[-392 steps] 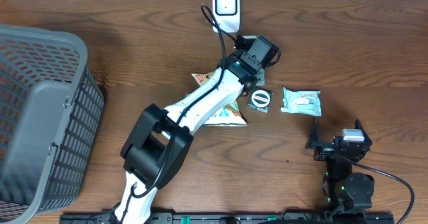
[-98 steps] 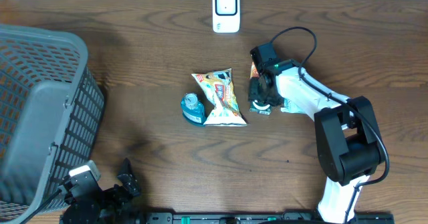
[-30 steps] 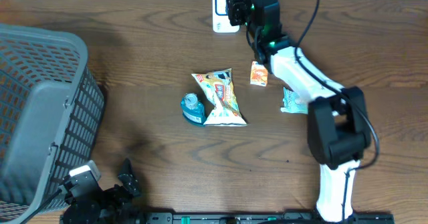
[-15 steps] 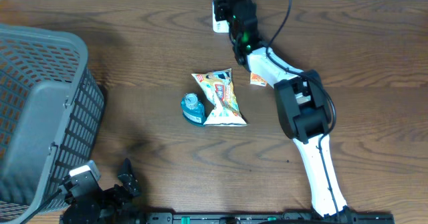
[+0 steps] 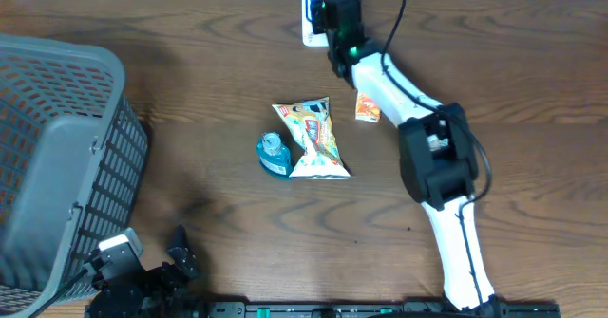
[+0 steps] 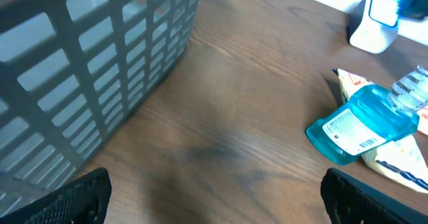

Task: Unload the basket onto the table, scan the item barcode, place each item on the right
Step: 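Carry the scanned tin to the right edge of the table and release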

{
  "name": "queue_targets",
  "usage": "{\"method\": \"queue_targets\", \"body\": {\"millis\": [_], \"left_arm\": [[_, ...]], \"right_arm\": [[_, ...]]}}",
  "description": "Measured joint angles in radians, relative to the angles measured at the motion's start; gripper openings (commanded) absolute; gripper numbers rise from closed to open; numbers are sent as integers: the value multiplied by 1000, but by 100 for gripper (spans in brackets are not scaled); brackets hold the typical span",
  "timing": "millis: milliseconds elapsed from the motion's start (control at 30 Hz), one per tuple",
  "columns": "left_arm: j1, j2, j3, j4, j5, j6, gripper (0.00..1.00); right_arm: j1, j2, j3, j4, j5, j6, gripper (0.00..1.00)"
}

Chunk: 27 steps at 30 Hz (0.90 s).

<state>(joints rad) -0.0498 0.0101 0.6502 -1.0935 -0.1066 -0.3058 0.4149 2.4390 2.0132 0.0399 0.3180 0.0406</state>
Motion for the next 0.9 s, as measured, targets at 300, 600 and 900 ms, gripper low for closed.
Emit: {"method": "queue_targets", "body": {"millis": [300, 600, 900], "left_arm": [[0, 0, 0, 1, 0, 0, 99], [0, 0, 0, 1, 0, 0, 99], [0, 0, 0, 1, 0, 0, 99]], "right_arm": [[-234, -321, 27, -571, 323, -51, 42], [-617, -298, -40, -736, 255, 26, 39], [-866, -296, -237, -666, 67, 85, 41]]}}
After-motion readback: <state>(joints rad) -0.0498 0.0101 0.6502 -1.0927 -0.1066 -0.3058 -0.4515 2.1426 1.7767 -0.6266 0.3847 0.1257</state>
